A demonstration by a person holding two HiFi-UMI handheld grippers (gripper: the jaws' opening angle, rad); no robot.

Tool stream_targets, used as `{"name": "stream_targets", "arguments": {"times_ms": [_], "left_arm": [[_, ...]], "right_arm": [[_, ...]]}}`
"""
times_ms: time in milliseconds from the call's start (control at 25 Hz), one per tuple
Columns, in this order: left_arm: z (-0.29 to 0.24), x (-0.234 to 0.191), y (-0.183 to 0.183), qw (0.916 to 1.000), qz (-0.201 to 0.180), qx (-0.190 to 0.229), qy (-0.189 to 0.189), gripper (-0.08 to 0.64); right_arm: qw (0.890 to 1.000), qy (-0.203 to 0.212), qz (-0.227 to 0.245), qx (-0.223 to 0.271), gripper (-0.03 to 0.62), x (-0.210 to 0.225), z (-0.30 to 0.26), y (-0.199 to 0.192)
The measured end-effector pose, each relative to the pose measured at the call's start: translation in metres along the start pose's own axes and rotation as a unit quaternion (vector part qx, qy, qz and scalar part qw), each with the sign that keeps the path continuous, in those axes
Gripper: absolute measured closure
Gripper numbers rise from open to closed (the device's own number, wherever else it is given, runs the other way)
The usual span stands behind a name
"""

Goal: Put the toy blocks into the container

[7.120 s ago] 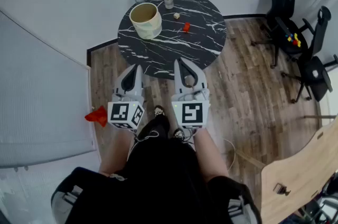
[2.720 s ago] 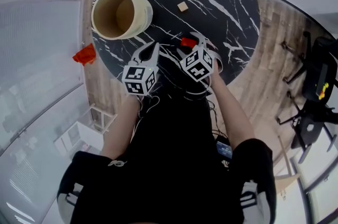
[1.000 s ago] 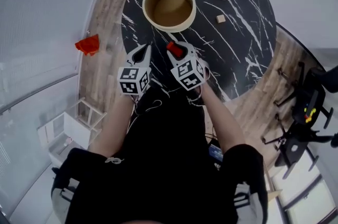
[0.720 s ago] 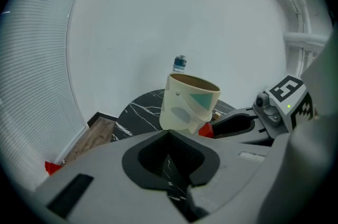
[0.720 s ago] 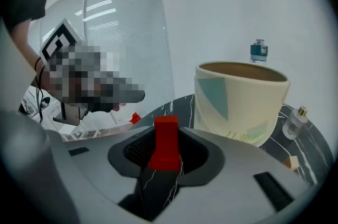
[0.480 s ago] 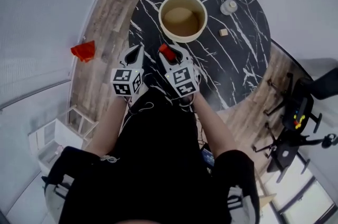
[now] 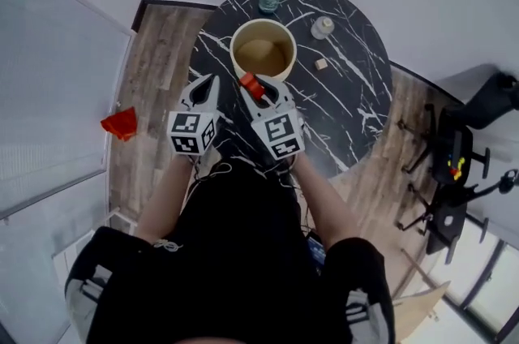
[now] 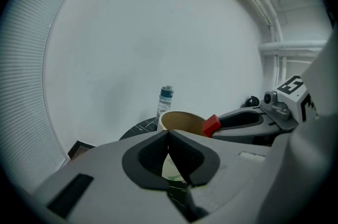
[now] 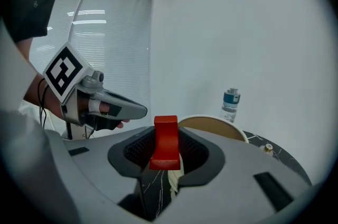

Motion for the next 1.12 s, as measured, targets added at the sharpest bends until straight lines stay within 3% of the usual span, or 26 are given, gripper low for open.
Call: {"name": "stream_targets", "arguments": {"times_ms": [400,1120], "left_arm": [[-0.027,0.013,0.027,0.9985,-0.018,0.013,-0.049,0.56],[-0.051,0.005,0.023,0.9991,-0.006,-0.005,-0.043,0.56]], "right_arm": [[0.995,-0.074,-0.062,-0.005,0.469,0.051,0.01,0.016],[0.991,-0.069,-0.074,-0.084,0.468,0.072,-0.03,-0.012]]}}
Point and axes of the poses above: the fingertips, and each gripper's own axes: z backward along the fingers, x to its right, y out of its top, the point moved 5 cm from there along z, backward along the fingers, and after that the axes turned 5 degrees about z, right-handed, at the moved point
